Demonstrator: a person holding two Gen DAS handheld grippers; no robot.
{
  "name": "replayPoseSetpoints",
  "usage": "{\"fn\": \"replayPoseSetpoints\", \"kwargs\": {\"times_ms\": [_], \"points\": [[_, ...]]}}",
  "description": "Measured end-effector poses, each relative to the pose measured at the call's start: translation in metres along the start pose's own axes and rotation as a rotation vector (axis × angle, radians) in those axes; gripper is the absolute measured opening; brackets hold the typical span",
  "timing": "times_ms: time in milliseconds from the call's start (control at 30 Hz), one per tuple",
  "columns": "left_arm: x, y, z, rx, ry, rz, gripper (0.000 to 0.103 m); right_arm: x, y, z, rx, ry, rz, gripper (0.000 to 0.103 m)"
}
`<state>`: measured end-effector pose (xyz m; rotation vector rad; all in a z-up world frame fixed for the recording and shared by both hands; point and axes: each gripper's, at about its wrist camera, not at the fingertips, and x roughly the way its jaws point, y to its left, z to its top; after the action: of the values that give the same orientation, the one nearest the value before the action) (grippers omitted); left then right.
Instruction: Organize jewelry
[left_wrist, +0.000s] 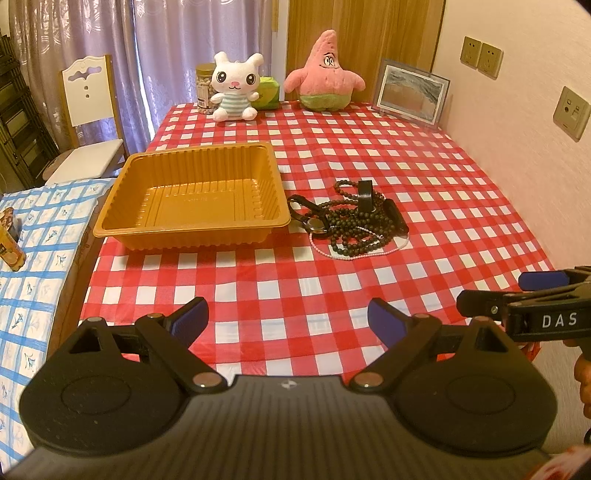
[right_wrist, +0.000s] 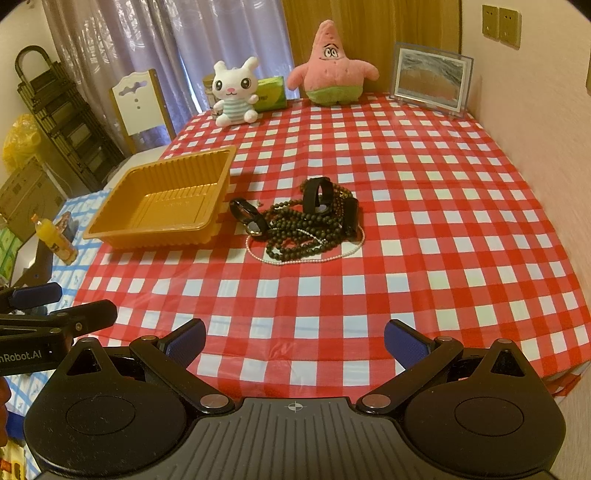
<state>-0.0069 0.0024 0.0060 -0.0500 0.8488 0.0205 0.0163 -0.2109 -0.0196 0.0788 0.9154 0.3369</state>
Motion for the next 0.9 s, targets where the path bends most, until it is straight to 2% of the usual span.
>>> {"fn": "replayPoseSetpoints", "kwargs": {"times_ms": [900], "points": [[0.0003,0.0001,-0.0009,0.000,-0.002,0.000,0.092,0.0068,0.0003,0.0036,-0.001,-0.001,0.001,0.103]]}}
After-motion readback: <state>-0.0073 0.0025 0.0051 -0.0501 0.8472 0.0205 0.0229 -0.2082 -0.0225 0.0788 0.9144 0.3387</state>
